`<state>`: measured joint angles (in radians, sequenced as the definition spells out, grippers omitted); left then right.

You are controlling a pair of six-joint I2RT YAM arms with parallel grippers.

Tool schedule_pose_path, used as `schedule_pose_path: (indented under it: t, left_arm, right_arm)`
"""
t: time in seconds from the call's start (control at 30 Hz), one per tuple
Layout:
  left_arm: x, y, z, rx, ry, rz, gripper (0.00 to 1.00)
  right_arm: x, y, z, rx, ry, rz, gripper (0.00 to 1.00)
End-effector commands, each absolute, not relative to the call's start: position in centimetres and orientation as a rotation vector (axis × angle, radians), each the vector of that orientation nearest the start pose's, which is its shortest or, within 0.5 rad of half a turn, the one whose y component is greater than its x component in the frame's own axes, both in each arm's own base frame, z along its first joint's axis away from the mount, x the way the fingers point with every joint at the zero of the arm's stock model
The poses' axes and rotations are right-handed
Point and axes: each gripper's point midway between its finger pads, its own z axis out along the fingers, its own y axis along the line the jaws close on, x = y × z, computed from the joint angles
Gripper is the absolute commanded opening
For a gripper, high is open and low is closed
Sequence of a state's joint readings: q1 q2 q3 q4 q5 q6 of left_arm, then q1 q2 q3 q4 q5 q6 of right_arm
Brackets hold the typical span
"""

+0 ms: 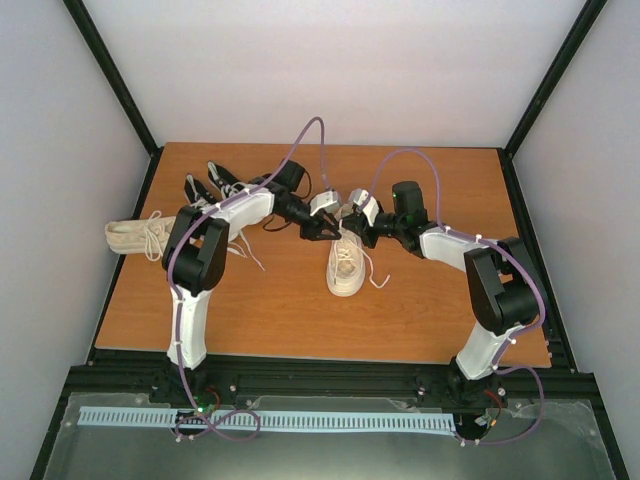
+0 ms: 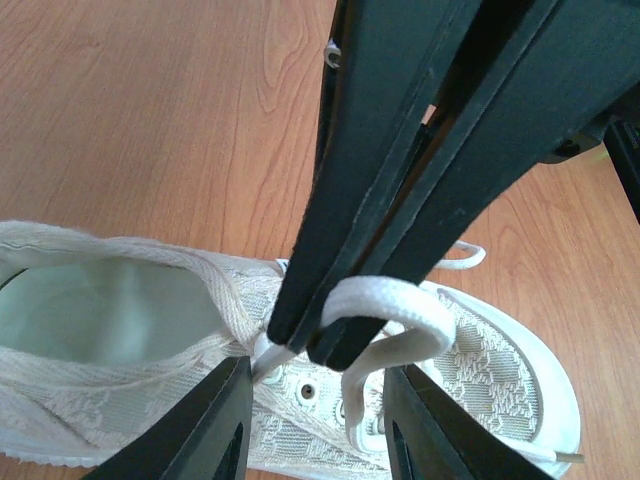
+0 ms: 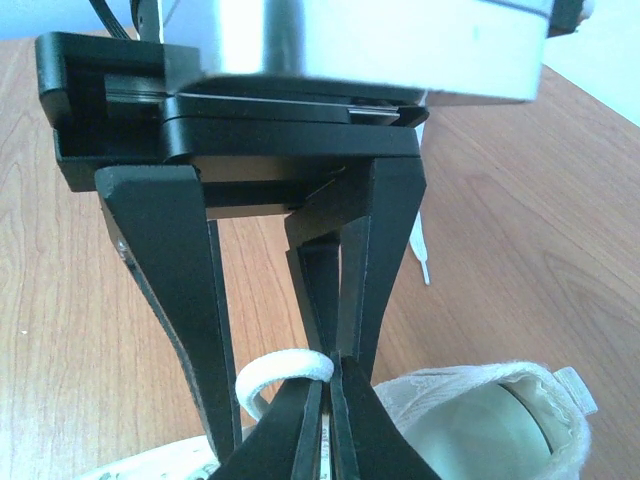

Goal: Tie the shoes

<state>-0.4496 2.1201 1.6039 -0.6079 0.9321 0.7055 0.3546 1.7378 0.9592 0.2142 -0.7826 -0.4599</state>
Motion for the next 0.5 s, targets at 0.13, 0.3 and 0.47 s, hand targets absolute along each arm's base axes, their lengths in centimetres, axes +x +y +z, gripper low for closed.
schedule_pose_path:
  t: [0.13,0.3,0.47]
  left_arm:
    - [37.1,-34.4,11.1,1.550,1.782,-1.109,0.29]
    - [37.2,-35.0,11.1,1.547,1.789,-1.122,0.18]
    - [36.9,-35.1,11.4,1.550,1.782,-1.134,0.17]
  right_arm:
    - [37.3,26.9,15.9,-1.229,1.571,0.755,0.03]
    - [37.1,27.0,15.9,-1.234,1.568,0.760,0.03]
    - [37.0,27.0,15.8,-1.236,1.571,0.769,0.03]
